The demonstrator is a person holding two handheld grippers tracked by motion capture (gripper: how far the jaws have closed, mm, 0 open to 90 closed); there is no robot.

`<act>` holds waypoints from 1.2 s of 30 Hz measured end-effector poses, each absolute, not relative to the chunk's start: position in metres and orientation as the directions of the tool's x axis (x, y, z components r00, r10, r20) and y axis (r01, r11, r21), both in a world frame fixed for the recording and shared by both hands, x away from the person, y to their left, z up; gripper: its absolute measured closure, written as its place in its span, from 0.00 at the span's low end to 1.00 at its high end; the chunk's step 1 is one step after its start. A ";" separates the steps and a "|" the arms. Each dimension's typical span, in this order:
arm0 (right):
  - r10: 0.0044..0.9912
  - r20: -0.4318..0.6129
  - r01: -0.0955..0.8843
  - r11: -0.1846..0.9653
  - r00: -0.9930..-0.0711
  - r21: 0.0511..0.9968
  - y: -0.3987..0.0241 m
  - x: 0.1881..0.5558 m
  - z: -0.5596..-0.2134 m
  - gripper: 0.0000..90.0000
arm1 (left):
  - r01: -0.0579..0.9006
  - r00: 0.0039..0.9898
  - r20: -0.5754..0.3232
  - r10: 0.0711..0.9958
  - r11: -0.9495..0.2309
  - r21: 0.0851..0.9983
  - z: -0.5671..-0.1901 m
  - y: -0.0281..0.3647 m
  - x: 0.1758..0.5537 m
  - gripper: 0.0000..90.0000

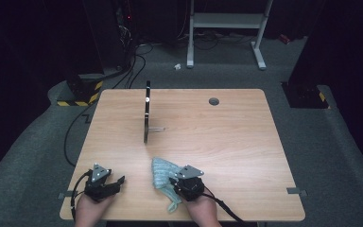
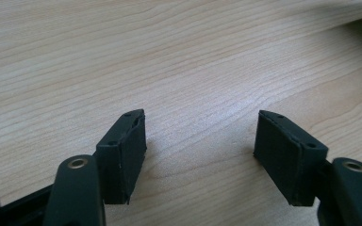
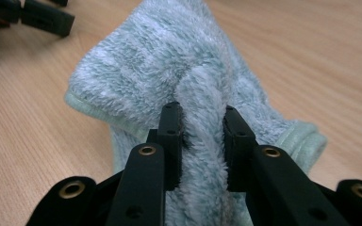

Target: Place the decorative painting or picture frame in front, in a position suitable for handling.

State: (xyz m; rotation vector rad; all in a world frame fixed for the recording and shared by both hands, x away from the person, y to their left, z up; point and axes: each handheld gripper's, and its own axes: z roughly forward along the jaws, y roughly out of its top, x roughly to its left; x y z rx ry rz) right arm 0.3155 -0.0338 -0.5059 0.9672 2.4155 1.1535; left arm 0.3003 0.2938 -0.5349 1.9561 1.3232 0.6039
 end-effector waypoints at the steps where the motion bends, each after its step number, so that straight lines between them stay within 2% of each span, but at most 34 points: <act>1: 0.688 0.017 0.444 0.448 -0.725 0.777 -0.036 0.315 -0.502 0.81 | 0.607 0.374 -0.001 0.928 -0.244 0.757 -0.535 0.294 0.300 0.38; 11: 0.762 -0.019 0.422 0.378 -0.647 0.824 -0.081 0.320 -0.469 0.81 | 0.606 0.378 -0.001 0.926 -0.247 0.756 -0.535 0.293 0.300 0.38; 18: 0.820 -0.040 0.436 0.343 -0.570 0.832 -0.120 0.324 -0.461 0.81 | 0.605 0.379 0.000 0.925 -0.248 0.756 -0.535 0.293 0.300 0.38; 28: 0.885 -0.038 0.487 0.291 -0.465 0.824 -0.166 0.326 -0.468 0.81 | 0.605 0.380 -0.001 0.925 -0.248 0.757 -0.535 0.293 0.300 0.38; 36: 0.931 -0.053 0.551 0.259 -0.361 0.793 -0.203 0.336 -0.489 0.81 | 0.605 0.382 -0.002 0.924 -0.248 0.757 -0.535 0.293 0.300 0.38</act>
